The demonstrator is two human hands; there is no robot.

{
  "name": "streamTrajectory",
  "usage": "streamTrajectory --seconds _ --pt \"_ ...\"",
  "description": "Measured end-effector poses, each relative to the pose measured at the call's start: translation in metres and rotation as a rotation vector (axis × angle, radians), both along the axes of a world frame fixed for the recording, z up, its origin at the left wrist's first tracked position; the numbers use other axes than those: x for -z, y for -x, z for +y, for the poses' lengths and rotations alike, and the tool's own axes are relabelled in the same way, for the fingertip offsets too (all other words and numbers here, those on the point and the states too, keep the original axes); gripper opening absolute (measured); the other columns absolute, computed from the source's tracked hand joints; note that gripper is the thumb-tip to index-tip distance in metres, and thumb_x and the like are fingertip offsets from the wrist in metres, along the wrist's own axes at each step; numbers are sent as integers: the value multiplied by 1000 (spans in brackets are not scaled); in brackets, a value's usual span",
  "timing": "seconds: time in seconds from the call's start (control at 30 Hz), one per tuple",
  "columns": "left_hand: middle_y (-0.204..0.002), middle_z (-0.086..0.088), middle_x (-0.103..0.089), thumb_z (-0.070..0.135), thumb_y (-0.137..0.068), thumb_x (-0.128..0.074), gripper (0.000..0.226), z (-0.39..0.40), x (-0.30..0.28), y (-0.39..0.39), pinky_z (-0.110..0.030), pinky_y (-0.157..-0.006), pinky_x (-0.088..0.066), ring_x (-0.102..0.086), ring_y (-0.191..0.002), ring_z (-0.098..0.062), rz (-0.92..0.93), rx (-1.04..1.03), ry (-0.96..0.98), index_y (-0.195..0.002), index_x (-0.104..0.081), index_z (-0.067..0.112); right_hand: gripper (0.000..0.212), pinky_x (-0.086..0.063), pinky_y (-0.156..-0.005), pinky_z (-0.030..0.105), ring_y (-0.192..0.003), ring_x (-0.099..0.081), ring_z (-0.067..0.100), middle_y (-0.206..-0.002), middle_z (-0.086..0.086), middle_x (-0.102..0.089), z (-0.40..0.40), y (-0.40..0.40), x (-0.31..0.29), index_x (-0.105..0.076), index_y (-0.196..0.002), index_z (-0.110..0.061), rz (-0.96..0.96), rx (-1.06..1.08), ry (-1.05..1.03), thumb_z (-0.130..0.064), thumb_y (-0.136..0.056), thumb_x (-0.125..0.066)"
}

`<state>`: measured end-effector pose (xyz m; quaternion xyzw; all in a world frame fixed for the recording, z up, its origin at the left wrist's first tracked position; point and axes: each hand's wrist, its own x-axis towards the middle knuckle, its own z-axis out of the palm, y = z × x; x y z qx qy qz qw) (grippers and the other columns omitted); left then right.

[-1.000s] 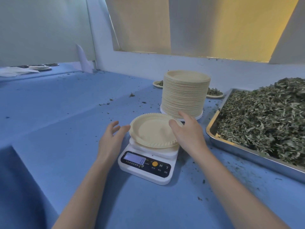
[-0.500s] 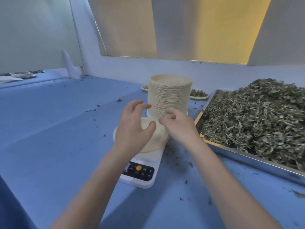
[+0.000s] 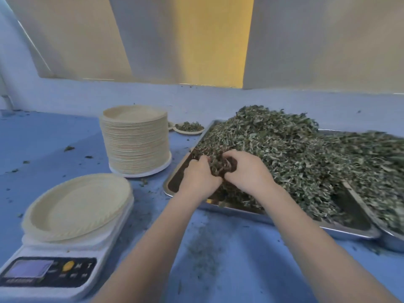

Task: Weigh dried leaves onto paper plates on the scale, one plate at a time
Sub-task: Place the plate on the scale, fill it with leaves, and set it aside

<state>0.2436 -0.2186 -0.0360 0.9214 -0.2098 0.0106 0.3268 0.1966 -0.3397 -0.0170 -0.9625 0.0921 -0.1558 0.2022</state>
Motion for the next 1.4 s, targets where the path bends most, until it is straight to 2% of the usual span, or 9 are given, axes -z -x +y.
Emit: streamTrajectory --seconds 0.2,0.37,0.5,0.6,0.7,0.93,1.1,1.27,1.4 --pt "-137 -22 -41 27 -77 -69 93 -11 8 -20 -43 -95 -45 -46 -119 -38 196 -16 -206 -148 -11 11 93 -43 -101 37 -128 -43 33 -150 9 -24 -8 -30 22 -16 -150 -30 219 -113 154 -26 -77 -73" --pt "-127 -12 -54 11 -71 -75 96 2 6 -25 -29 -70 -49 -57 -101 -25 333 102 -95 -148 -18 14 87 -46 -91 28 -116 -52 23 -136 5 -50 -4 -37 24 -38 -143 -28 270 -210 92 -22 -67 -80" --pt "-132 -3 -49 25 -69 -79 90 19 -8 -27 -30 -83 -48 -54 -106 -20 253 156 -272 -144 -28 20 89 -51 -85 26 -103 -61 16 -129 -9 -52 -13 -21 -2 -41 -137 -45 390 -325 -78 -26 -62 -85" --pt "-142 -7 -35 30 -73 -74 88 23 -8 -29 -33 -88 -46 -49 -117 -25 241 154 -424 -145 -25 23 86 -50 -70 27 -75 -55 10 -106 -11 -54 -19 -17 -13 -42 -132 -53 415 -221 99 -35 -60 -86" --pt "-147 -14 -22 28 -78 -68 86 18 1 -29 -33 -83 -43 -45 -119 -31 293 124 -499 -148 -18 23 91 -55 -71 31 -62 -49 11 -123 -4 -55 -15 -20 -3 -37 -139 -46 491 -126 203 -38 -61 -84" --pt "-91 1 -62 3 -66 -77 85 17 4 -30 -17 -41 -43 -57 -53 -6 335 206 -10 -138 -38 27 71 -46 -64 23 -78 -57 15 -113 4 -61 -5 -34 24 -47 -135 -26 339 -229 -49 -18 -70 -76" --pt "-116 9 -45 0 -60 -82 114 12 0 -28 -33 -87 -49 -47 -105 -10 337 240 185 -148 -19 31 71 -55 -54 25 -75 -61 11 -98 -2 -57 -14 -32 18 -43 -127 -33 187 -266 -433 0 -72 -72" --pt "-141 -2 -41 -10 -64 -76 109 10 1 -23 -30 -71 -56 -51 -74 0 361 256 199 -150 -21 29 74 -40 -43 17 -44 -52 2 -101 0 -63 -10 -32 21 -43 -140 -24 229 -280 -390 0 -75 -68" --pt "-90 -8 -58 -17 -73 -63 76 7 4 -25 -31 -61 -59 -65 -64 -21 462 140 334 -138 -40 14 47 -58 -57 29 -67 -69 20 -111 11 -61 -9 -34 22 -60 -121 -13 185 -201 -702 5 -78 -65"
